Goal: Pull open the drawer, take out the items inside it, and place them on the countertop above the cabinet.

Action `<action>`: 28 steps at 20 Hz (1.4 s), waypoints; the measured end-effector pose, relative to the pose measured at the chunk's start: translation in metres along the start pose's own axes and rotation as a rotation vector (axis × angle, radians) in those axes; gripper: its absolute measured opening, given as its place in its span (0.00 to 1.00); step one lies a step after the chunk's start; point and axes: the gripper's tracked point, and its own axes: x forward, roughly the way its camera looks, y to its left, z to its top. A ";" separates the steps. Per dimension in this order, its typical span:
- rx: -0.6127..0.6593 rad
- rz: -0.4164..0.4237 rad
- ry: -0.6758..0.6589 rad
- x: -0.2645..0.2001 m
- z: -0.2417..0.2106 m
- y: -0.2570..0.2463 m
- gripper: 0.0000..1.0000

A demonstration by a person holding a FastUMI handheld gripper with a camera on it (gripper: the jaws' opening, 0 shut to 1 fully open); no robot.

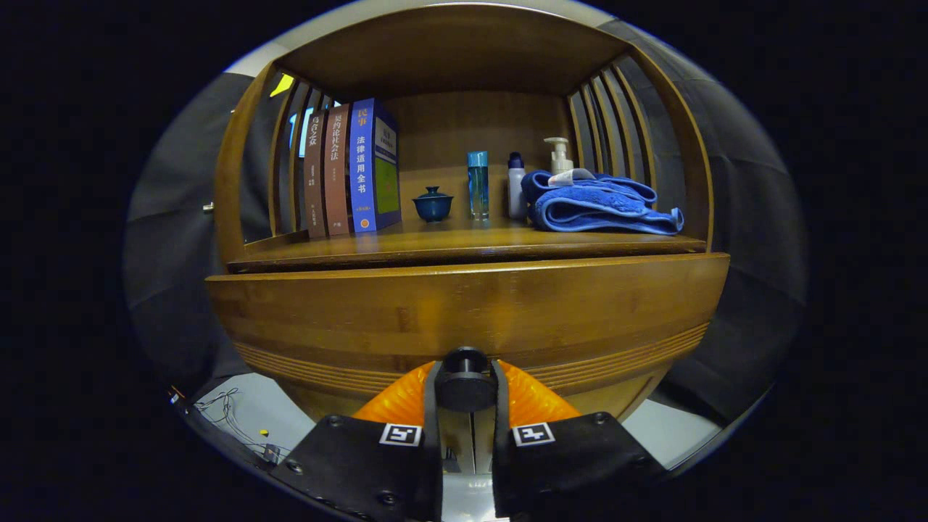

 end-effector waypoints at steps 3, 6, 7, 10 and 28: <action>0.015 0.007 0.000 -0.024 -0.005 -0.001 0.31; 0.026 0.009 -0.003 -0.046 -0.010 -0.002 0.31; 0.028 0.010 -0.004 -0.052 -0.011 -0.003 0.31; 0.030 0.011 -0.008 -0.065 -0.014 -0.005 0.31; 0.017 0.018 -0.001 -0.104 -0.033 -0.009 0.31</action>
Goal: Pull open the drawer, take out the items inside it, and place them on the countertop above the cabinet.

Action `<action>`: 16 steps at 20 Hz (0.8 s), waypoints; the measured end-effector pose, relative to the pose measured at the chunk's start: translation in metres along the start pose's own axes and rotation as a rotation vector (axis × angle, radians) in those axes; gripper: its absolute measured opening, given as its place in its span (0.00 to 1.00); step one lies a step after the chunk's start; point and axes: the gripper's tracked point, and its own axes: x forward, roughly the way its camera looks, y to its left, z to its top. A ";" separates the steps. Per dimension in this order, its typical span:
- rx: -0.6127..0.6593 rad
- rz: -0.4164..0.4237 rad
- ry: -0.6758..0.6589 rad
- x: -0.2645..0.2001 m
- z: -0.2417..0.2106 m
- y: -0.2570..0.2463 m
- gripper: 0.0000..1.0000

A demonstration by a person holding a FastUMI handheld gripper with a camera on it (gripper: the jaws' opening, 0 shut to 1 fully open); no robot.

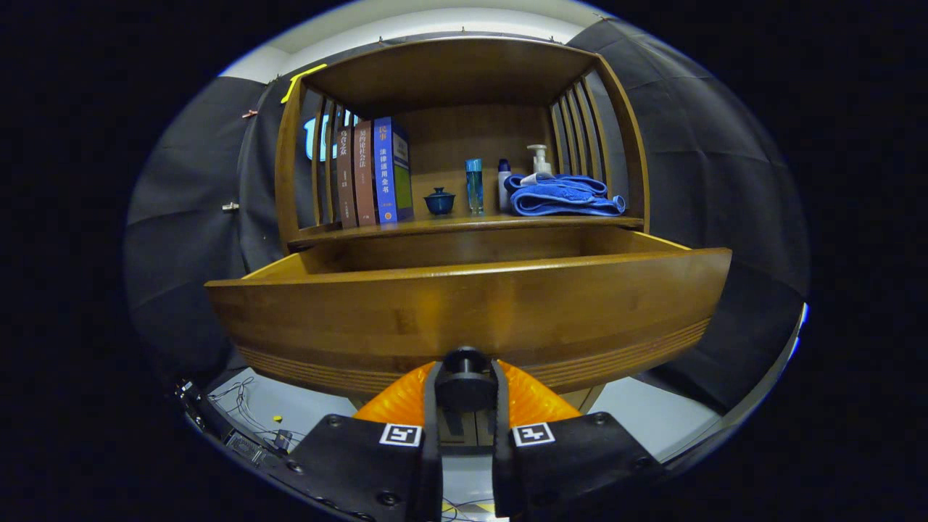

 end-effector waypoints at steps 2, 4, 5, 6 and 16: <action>-0.008 -0.005 -0.001 -0.002 0.001 0.001 0.32; -0.019 -0.012 -0.007 -0.004 0.001 -0.002 0.44; -0.015 -0.008 -0.019 -0.004 0.005 -0.002 0.51; -0.010 -0.007 -0.031 -0.006 0.007 -0.001 0.63; 0.019 0.015 -0.122 -0.047 0.067 -0.004 1.00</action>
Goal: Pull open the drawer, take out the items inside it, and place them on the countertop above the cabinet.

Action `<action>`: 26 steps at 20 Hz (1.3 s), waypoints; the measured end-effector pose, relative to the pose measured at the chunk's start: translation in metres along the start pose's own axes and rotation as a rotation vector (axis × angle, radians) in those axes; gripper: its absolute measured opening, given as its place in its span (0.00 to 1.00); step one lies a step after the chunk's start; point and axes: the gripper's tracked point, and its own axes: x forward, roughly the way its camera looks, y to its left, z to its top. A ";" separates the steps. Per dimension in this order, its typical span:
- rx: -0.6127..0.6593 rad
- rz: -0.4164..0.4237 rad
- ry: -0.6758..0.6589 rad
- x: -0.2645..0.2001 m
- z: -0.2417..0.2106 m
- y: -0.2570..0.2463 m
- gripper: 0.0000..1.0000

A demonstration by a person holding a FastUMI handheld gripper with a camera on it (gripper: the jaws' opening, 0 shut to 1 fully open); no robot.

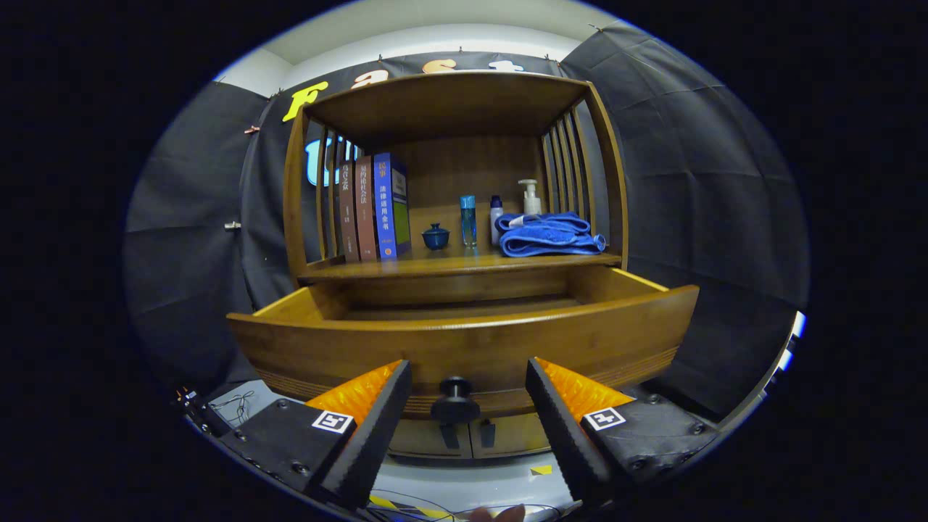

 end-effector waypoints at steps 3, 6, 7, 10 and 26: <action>0.019 0.044 -0.082 -0.005 0.043 0.006 0.99; 0.028 0.068 -0.117 0.000 0.083 0.007 0.99; 0.017 0.054 -0.096 0.006 0.091 0.003 0.99; -0.083 0.047 -0.028 0.026 0.111 0.002 0.99; -0.010 0.080 0.817 0.145 0.009 0.011 0.99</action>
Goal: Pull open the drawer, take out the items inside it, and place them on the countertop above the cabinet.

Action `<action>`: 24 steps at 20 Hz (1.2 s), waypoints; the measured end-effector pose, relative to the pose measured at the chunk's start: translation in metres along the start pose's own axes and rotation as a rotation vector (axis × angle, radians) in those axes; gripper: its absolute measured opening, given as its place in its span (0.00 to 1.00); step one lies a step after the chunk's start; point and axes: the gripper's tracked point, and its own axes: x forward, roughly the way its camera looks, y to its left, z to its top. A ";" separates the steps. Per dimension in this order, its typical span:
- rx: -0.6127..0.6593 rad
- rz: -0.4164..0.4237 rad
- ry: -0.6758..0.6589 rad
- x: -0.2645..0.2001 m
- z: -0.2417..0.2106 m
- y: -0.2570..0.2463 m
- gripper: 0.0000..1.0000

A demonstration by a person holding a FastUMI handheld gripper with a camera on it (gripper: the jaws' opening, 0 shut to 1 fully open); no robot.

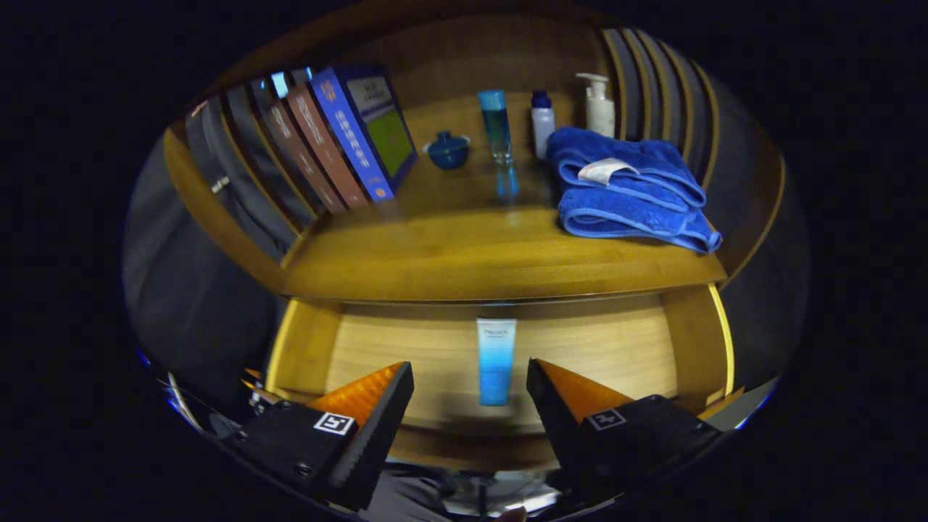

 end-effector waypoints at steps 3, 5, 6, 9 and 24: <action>-0.011 -0.010 0.136 0.031 -0.017 0.000 1.00; 0.001 -0.018 0.202 0.048 -0.027 0.002 1.00; 0.002 -0.024 0.227 0.054 -0.029 0.001 1.00; -0.028 -0.080 0.271 0.070 -0.036 -0.005 0.98; -0.195 -0.071 0.365 0.073 -0.066 -0.007 0.34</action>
